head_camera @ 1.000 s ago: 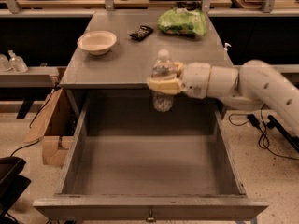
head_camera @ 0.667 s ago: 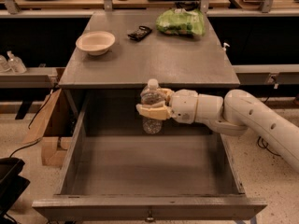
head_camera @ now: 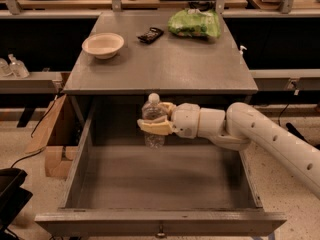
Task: Place water bottle into top drawer
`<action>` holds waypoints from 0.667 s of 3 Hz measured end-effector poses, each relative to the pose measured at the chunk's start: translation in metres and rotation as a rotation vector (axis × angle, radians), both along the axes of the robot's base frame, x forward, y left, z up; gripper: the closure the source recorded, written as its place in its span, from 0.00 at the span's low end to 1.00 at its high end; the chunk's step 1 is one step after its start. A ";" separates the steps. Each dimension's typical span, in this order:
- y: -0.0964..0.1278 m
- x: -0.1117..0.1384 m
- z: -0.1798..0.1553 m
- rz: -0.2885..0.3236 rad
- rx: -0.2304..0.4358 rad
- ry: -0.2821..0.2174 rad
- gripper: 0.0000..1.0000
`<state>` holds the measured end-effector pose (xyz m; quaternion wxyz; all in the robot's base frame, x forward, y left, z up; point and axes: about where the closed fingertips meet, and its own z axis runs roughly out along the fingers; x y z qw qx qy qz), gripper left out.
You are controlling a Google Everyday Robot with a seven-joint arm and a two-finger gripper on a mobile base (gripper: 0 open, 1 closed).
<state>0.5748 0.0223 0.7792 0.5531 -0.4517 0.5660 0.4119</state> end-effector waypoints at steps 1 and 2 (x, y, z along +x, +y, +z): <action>0.023 0.004 -0.028 0.031 -0.018 0.014 1.00; 0.038 0.003 -0.043 0.040 -0.030 0.016 1.00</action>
Offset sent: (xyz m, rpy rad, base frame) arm 0.0037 0.0510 -0.0624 -0.0474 0.0186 0.0400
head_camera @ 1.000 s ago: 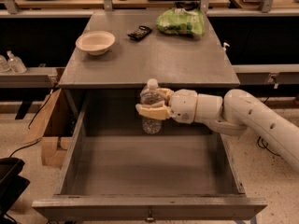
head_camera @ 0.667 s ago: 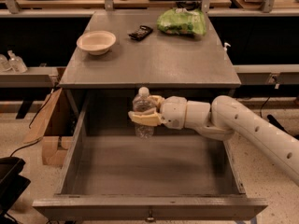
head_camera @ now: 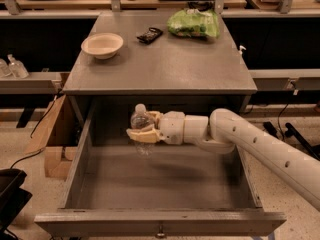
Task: Place water bottle into top drawer
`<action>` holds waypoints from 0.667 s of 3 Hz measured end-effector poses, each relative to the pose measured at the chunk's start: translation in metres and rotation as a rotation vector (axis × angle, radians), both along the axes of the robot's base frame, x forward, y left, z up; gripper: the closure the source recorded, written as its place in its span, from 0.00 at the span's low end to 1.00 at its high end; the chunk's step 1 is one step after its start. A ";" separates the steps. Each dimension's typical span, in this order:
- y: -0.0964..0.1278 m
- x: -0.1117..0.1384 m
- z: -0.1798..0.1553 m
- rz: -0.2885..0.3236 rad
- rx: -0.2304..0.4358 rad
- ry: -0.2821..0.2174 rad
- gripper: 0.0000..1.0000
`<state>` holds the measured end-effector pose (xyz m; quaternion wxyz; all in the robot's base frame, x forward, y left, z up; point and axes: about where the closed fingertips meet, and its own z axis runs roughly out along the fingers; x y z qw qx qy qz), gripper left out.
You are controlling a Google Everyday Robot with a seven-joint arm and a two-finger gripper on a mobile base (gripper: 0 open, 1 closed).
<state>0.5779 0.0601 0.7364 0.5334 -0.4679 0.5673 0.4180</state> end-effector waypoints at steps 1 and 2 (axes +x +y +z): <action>0.014 -0.005 -0.012 -0.005 0.014 0.008 1.00; 0.033 -0.017 -0.029 -0.005 0.039 0.032 1.00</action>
Offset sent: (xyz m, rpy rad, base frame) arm -0.0222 0.0403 -0.0405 0.0627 0.0484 -0.0150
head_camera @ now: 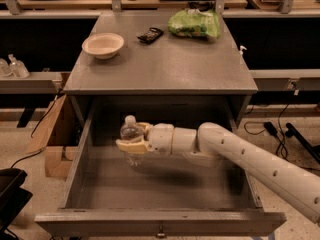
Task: Place water bottle into top drawer
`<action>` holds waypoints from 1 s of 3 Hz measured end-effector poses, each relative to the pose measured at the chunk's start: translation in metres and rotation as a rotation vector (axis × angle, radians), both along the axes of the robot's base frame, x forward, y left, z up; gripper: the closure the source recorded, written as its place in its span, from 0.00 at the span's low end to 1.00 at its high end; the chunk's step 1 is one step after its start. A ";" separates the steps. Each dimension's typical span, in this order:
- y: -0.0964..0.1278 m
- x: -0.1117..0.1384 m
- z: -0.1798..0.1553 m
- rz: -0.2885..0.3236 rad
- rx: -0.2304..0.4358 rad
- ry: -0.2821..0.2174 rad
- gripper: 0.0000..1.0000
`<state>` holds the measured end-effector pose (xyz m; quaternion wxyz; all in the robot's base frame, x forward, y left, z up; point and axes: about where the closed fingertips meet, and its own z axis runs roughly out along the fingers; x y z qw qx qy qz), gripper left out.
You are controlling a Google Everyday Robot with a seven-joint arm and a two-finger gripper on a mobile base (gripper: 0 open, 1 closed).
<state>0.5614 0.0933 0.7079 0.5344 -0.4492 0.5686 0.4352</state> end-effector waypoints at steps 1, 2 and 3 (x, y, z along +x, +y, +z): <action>0.013 -0.006 -0.011 -0.002 0.001 0.017 1.00; 0.015 -0.007 -0.010 0.002 0.002 0.016 0.74; 0.017 -0.008 -0.010 0.006 0.002 0.016 0.50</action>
Offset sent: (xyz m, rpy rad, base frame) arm -0.0056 0.0117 -0.0103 0.0009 0.0152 -0.0021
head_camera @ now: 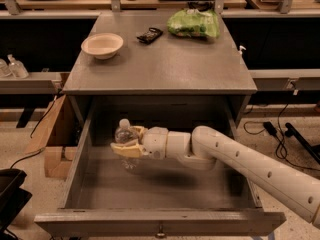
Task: Place water bottle into top drawer
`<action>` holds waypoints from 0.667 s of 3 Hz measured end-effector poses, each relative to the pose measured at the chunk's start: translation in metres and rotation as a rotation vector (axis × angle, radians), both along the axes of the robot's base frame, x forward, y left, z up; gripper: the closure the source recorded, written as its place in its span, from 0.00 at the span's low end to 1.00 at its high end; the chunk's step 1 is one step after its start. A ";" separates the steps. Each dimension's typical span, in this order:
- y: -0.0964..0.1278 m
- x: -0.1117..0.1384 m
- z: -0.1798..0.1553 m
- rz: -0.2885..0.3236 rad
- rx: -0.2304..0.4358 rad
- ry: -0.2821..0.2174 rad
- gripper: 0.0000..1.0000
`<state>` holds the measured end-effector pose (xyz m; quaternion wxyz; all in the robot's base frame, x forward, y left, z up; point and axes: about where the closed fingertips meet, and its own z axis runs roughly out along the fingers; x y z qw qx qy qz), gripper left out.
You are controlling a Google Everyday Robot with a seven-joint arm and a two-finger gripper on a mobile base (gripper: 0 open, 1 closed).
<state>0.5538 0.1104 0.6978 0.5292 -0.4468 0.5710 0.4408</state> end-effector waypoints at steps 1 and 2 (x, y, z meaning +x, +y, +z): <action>0.002 -0.001 0.001 0.004 0.001 0.000 0.27; 0.004 -0.002 0.001 0.007 0.002 -0.001 0.04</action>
Offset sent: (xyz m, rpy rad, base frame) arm -0.0007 0.0019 0.0005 0.0007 -0.0004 0.0036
